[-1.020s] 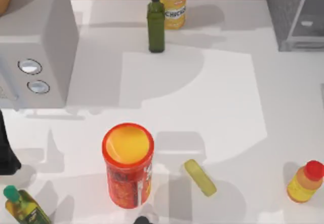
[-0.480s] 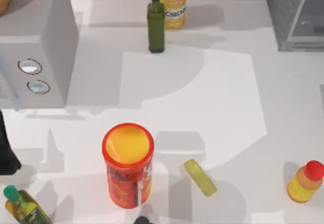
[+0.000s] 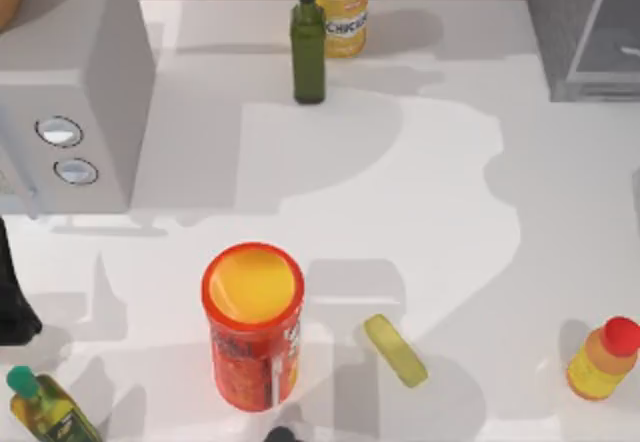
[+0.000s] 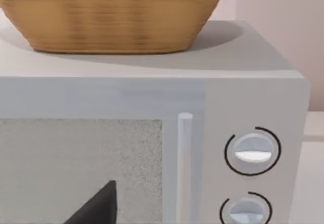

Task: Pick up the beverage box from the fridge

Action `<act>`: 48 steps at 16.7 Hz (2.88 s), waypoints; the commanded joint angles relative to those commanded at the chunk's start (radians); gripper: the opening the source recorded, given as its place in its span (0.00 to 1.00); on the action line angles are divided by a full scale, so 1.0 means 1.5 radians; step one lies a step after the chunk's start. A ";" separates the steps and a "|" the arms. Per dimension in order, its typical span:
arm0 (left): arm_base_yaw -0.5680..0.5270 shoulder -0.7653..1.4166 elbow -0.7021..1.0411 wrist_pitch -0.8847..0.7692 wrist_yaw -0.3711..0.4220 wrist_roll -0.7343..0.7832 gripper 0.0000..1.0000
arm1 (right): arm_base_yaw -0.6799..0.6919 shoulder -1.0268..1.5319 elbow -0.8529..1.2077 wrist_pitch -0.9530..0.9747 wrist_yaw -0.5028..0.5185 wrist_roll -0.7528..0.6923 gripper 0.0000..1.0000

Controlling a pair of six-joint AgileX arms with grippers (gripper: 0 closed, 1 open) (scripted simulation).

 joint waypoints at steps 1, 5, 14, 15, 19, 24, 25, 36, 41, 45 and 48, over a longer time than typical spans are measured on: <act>0.000 0.000 0.000 0.000 0.000 0.000 1.00 | -0.001 -0.002 -0.002 0.002 0.000 0.000 0.00; 0.000 0.000 0.000 0.000 0.000 0.000 1.00 | -0.009 -0.058 -0.074 0.042 -0.012 -0.001 0.00; 0.000 0.000 0.000 0.000 0.000 0.000 1.00 | -0.032 -0.178 -0.315 0.137 -0.034 -0.002 0.00; 0.000 0.000 0.000 0.000 0.000 0.000 1.00 | -0.032 -0.178 -0.315 0.137 -0.034 -0.002 0.00; 0.000 0.000 0.000 0.000 0.000 0.000 1.00 | -0.027 -0.179 -0.315 0.132 -0.033 -0.001 0.00; 0.000 0.000 0.000 0.000 0.000 0.000 1.00 | -0.011 -0.306 -0.365 0.065 -0.017 -0.006 0.00; 0.000 0.000 0.000 0.000 0.000 0.000 1.00 | -0.005 -0.350 -0.383 0.042 -0.012 -0.006 0.00; 0.000 0.000 0.000 0.000 0.000 0.000 1.00 | 0.078 -1.114 -0.697 -0.349 0.063 0.001 0.00; 0.000 0.000 0.000 0.000 0.000 0.000 1.00 | 0.116 -1.391 -0.815 -0.501 0.094 0.003 0.00; 0.000 0.000 0.000 0.000 0.000 0.000 1.00 | 0.132 -1.487 -0.859 -0.559 0.107 0.003 0.00; 0.000 0.000 0.000 0.000 0.000 0.000 1.00 | 0.133 -1.493 -0.862 -0.563 0.108 0.003 0.00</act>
